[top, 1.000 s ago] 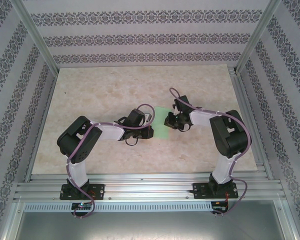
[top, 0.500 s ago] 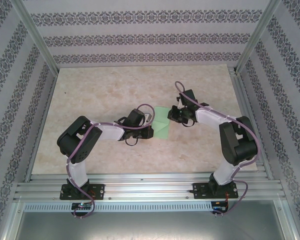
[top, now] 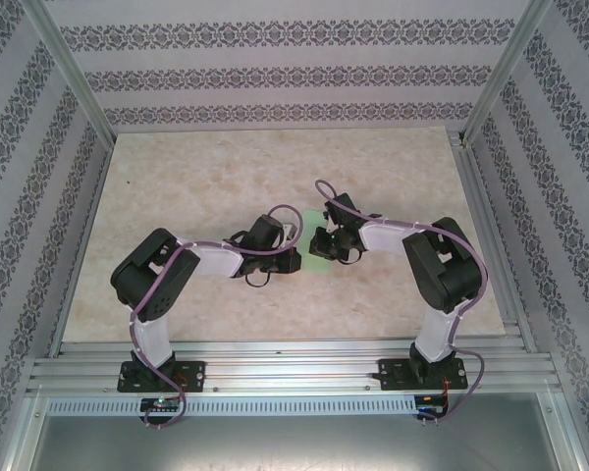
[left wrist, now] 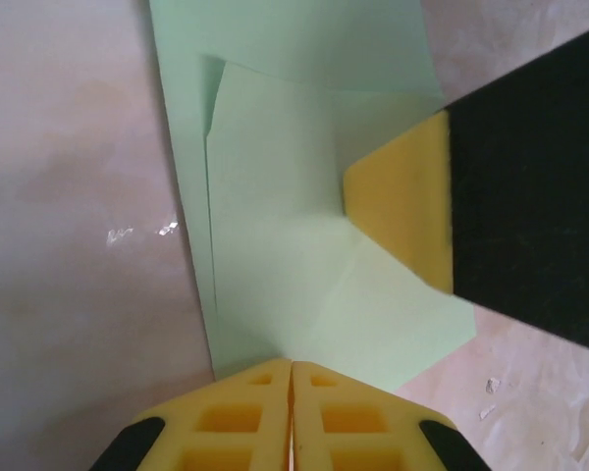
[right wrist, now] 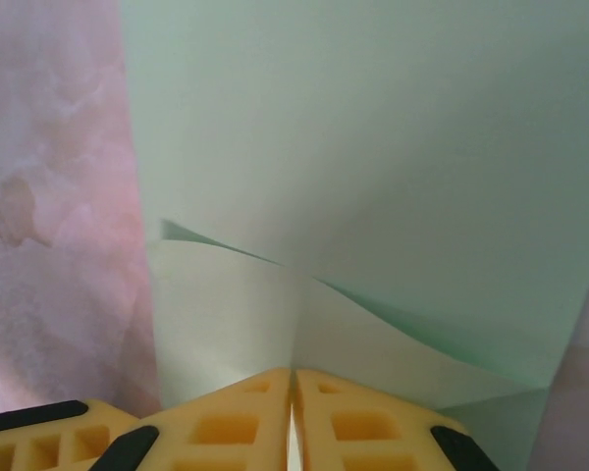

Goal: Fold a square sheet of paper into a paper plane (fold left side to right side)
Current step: Fold the triangle a second time at the center of the table.

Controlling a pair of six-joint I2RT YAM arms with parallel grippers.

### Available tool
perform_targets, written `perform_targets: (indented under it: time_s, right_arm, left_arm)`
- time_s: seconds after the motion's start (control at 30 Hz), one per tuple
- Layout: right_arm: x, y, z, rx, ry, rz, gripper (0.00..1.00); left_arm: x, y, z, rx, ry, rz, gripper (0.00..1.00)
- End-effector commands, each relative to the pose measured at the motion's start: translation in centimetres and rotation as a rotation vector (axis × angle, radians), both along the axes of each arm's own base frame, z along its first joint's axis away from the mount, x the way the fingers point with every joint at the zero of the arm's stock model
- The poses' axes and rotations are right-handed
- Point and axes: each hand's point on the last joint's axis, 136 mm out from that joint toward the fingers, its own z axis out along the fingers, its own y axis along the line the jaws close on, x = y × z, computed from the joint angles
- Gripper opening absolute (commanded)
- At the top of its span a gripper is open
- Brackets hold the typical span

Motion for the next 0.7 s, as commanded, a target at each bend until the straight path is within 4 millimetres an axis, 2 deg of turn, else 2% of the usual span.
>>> perform_targets:
  time_s: [0.0,0.13,0.37,0.5,0.67]
  right_arm:
    - [-0.3,-2.6,-2.0,-0.108,0.038,-0.03,0.11]
    - [-0.7,-3.2,-2.5,-0.132,0.054,-0.027,0.11]
    - [-0.5,-2.6,-1.9,-0.106,0.041,-0.01,0.11]
    - [-0.3,-1.8,-1.0,-0.075,0.021,0.006,0.11]
    - [0.2,-0.9,1.5,-0.013,-0.034,0.007,0.13]
  left_arm:
    - [-4.8,3.6,-4.7,0.176,0.176,0.004,0.12]
    - [-5.8,4.7,-5.0,0.201,0.192,0.014,0.13]
    - [-7.2,6.8,-5.3,0.232,0.214,0.044,0.12]
    - [-6.2,6.7,-3.5,0.164,0.188,0.064,0.13]
    - [-3.8,5.3,0.4,0.029,0.131,0.066,0.27]
